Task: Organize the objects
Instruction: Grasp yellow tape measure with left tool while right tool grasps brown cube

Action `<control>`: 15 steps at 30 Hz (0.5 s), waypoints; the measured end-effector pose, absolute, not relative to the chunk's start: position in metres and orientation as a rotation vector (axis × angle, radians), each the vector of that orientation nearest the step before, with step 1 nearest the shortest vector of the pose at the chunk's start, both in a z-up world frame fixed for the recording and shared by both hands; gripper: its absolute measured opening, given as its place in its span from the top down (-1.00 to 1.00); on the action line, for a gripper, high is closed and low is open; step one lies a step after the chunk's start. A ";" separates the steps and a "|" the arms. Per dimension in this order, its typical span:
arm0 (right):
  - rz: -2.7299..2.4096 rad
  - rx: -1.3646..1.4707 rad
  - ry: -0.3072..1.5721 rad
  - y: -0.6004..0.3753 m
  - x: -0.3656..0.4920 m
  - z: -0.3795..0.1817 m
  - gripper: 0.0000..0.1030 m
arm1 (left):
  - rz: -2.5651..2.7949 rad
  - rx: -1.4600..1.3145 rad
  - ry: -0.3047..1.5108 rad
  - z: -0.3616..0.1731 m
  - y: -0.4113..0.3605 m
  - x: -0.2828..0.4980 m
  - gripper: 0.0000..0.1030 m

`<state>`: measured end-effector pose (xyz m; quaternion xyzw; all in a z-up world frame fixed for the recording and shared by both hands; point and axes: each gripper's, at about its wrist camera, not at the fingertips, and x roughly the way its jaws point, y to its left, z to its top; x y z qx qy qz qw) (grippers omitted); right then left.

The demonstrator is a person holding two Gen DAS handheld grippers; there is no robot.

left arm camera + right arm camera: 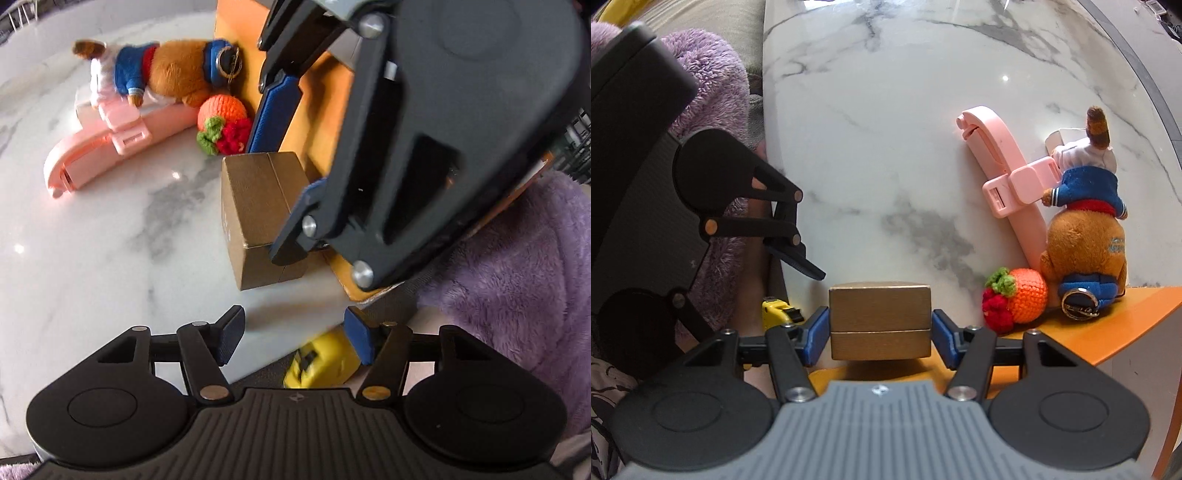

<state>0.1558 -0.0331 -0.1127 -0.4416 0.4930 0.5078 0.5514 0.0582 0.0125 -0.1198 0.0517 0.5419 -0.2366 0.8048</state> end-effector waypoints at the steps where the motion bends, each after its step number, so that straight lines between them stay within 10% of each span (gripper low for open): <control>1: 1.195 -1.036 1.166 -0.034 0.156 -0.113 -0.17 | -0.497 0.140 1.151 -0.120 0.009 0.054 -0.29; 15: 1.056 -0.577 1.019 -0.085 0.135 -0.037 -0.17 | -0.307 -0.136 1.308 -0.112 0.042 0.003 -0.22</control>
